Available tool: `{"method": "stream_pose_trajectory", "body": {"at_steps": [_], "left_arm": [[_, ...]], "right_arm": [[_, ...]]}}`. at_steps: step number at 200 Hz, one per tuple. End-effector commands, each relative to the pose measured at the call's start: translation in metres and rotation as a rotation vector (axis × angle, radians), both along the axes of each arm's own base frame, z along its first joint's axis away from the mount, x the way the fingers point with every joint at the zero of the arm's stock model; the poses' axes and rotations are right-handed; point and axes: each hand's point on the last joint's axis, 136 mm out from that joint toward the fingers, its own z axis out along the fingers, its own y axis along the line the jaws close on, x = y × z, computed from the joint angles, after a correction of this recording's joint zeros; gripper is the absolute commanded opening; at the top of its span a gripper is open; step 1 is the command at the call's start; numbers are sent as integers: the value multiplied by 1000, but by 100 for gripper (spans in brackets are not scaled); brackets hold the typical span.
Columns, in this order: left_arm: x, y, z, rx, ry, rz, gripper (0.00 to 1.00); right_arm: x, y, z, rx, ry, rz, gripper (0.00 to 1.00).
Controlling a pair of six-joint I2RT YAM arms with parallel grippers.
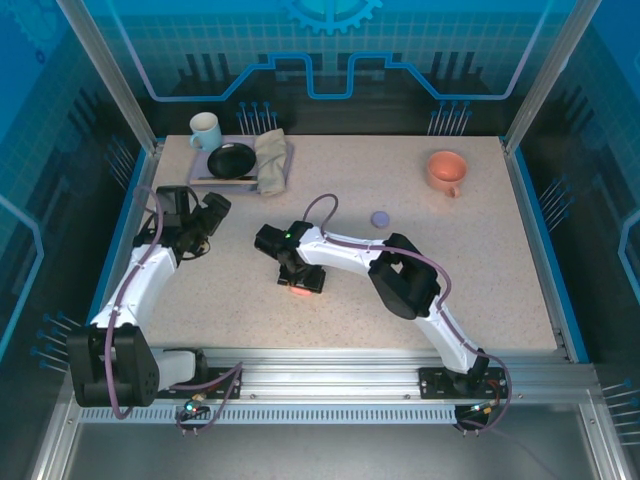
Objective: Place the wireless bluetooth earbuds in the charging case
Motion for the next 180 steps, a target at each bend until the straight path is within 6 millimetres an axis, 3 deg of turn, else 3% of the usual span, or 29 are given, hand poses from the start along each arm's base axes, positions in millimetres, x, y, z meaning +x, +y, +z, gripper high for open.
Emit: {"method": "stream_pose_trajectory", "body": {"at_steps": [1,42,117,147,180], "left_arm": [[0,-5,8,-38,-43,-16,99],[3,-33,7,-114,-99,-133,99],[-10,-144,-13,-137,-279,-443,99],[-15,-181,-23,-156,-370,-535,99],[-21,-233,-24,-162,-466,-651,94]], "right_arm": [[-21,-11,-14,-40,58,-11,52],[-11,-39,17,-25,-41,-33,47],[11,-121,64,109,-161,-196,47],[29,-140,76,193,-179,-268,47],[45,-146,86,288,-184,-328,47]]}}
